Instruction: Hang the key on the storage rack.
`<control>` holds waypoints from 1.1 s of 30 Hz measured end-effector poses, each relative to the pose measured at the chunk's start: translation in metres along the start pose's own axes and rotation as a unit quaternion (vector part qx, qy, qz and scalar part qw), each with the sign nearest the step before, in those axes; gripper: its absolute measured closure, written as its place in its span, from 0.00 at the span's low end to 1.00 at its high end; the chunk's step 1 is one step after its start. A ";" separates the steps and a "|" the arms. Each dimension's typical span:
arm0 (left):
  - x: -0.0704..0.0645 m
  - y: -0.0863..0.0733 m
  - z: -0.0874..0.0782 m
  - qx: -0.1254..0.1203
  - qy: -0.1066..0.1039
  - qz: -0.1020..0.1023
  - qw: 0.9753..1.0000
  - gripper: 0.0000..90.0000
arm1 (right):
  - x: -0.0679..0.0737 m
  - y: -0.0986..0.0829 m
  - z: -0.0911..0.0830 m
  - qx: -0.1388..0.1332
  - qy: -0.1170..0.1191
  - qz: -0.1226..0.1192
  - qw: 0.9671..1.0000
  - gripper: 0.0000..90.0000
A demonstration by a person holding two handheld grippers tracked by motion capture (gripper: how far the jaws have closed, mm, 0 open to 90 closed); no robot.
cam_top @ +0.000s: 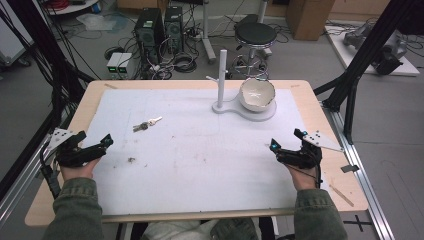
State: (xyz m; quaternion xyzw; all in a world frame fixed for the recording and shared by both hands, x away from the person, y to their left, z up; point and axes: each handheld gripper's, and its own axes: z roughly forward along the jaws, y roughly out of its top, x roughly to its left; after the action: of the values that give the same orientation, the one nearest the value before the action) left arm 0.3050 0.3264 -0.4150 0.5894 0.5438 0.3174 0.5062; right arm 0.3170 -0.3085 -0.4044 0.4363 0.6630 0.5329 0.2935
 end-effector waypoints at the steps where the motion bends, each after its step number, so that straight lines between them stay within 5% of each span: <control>1: 0.000 0.002 0.002 0.004 0.006 0.008 1.000 0.02 | 0.000 0.000 0.000 0.001 -0.001 0.000 1.000 0.01; 12: -0.006 0.020 0.018 0.043 -0.003 0.039 0.998 0.02 | 0.000 0.000 0.000 0.002 -0.002 -0.002 1.000 0.01; 23: -0.026 0.056 0.034 0.071 -0.021 0.095 0.993 0.02 | 0.001 0.000 -0.001 0.002 -0.003 -0.002 1.000 0.01; 33: -0.035 0.081 0.053 0.102 -0.028 0.118 0.987 0.02 | 0.000 0.000 -0.001 0.002 -0.001 -0.004 1.000 0.01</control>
State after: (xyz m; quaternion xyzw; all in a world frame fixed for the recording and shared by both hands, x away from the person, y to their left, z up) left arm 0.3722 0.2876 -0.3475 0.7065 0.4856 0.3016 0.4172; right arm 0.3157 -0.3089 -0.4044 0.4349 0.6656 0.5296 0.2957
